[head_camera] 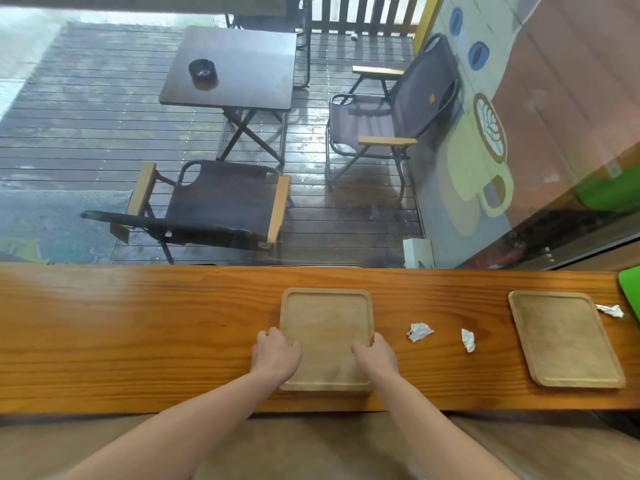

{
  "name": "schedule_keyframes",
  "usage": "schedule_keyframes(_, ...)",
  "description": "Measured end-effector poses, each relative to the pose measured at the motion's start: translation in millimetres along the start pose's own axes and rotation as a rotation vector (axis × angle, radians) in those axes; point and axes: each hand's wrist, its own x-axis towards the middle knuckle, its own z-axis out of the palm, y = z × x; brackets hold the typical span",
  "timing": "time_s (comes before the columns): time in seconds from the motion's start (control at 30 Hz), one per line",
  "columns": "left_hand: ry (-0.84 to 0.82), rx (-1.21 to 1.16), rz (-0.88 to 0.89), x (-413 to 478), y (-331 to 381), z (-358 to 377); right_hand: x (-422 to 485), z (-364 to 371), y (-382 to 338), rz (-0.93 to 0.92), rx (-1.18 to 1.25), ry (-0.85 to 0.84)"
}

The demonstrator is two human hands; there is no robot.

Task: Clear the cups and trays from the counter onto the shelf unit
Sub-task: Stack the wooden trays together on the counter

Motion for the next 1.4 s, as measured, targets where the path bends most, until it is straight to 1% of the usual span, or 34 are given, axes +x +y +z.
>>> schedule_keyframes(0.1, 0.135, 0.121, 0.113, -9, 19, -2, -3, -22, 1, 0.001, 0.002, -0.043)
schedule_keyframes(0.17, 0.151, 0.147, 0.227, -13, 41, 2, -2, -42, 4, -0.026, 0.009, -0.029)
schedule_keyframes(0.23, 0.083, 0.137, 0.313, -20, 67, 11, -1, -67, 9, -0.068, -0.001, -0.003)
schedule_keyframes(0.33, -0.056, 0.126, 0.383, -37, 109, 36, -1, -110, 20, -0.116, -0.033, 0.035)
schedule_keyframes(0.43, -0.118, 0.22, 0.469, -51, 158, 73, 2, -158, 44, -0.151, 0.001, 0.077)
schedule_keyframes(0.53, -0.185, 0.271, 0.516, -69, 210, 117, 11, -211, 82, -0.141, 0.026, 0.105)
schedule_keyframes(0.73, -0.287, 0.266, 0.538, -106, 299, 215, 51, -311, 166, -0.038, 0.023, 0.187)
schedule_keyframes(0.83, -0.328, 0.241, 0.515, -119, 328, 251, 72, -352, 197, -0.002, 0.043, 0.184)
schedule_keyframes(0.93, -0.375, 0.188, 0.536, -126, 347, 276, 91, -380, 216, 0.008, 0.042, 0.193)
schedule_keyframes(1.1, -0.37, 0.232, 0.475, -123, 356, 297, 116, -408, 232, -0.005, 0.015, 0.193)
schedule_keyframes(1.23, -0.337, 0.33, 0.431, -117, 354, 306, 130, -418, 242, 0.008, 0.036, 0.209)
schedule_keyframes(1.4, -0.273, 0.259, 0.372, -117, 356, 313, 137, -416, 248, 0.022, 0.078, 0.239)
